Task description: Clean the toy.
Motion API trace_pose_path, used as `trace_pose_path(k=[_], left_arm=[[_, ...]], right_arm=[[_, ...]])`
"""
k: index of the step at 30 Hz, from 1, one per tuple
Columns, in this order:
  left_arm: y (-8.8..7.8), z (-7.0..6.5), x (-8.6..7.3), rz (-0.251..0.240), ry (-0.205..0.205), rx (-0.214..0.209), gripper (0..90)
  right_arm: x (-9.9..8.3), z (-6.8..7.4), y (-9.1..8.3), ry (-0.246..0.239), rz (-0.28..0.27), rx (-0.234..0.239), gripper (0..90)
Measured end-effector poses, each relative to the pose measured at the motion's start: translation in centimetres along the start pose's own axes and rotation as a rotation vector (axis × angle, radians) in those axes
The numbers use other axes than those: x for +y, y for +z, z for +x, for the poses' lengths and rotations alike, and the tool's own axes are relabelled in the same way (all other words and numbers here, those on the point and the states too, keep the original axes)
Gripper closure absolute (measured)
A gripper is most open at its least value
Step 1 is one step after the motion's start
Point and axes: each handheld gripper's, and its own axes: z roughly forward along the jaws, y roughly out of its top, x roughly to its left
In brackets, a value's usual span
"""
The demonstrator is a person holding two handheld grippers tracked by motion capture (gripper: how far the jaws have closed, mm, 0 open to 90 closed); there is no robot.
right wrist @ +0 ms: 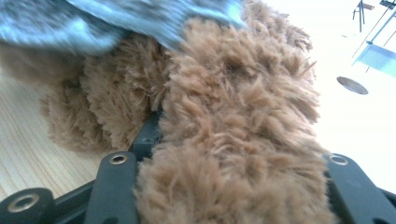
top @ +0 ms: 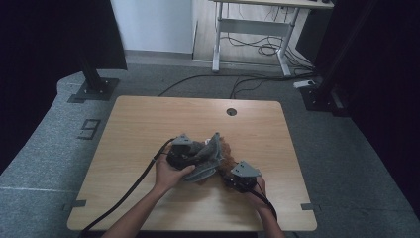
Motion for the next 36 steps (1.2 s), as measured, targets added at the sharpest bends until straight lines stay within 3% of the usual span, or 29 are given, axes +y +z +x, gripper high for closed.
trace_pose_path(k=[3,7,11,15,18,22,27,31,34,36], left_arm=[[-1.2,0.9,-0.7,-0.028,-0.030,-0.007,76.5],[-2.9,2.1,-1.3,-0.055,-0.050,0.037,76.2],[-4.4,3.7,-2.2,-0.084,-0.099,0.048,76.3],[-5.5,4.0,-2.2,-0.106,-0.106,0.080,76.1],[-5.4,3.6,-1.5,-0.107,-0.114,0.053,75.8],[-3.9,1.6,0.5,-0.117,-0.068,0.004,75.8],[-0.7,-1.0,3.2,-0.087,-0.031,-0.060,75.8],[2.5,-2.8,4.2,-0.026,0.029,-0.039,75.6],[4.9,-3.6,3.3,0.041,0.076,-0.007,75.3],[5.3,-3.9,2.6,0.041,0.124,0.021,75.6]], right_arm=[[0.0,0.1,-0.1,-0.018,-0.003,0.005,47.9],[-0.1,0.1,-0.2,-0.031,-0.009,0.011,48.1],[-0.2,0.2,-0.3,-0.041,-0.009,0.015,48.2],[-0.2,0.2,-0.3,-0.039,-0.006,0.014,48.3],[-0.2,0.2,-0.2,-0.035,-0.009,0.013,48.4],[-0.2,0.1,-0.3,-0.034,-0.006,0.015,48.5],[-0.3,0.1,-0.3,-0.034,-0.009,0.014,48.5],[-0.3,0.2,-0.3,-0.035,-0.010,0.012,48.6],[-0.4,0.2,-0.3,-0.030,-0.006,0.011,48.6],[-0.4,0.2,-0.2,-0.036,0.009,0.009,48.6]])
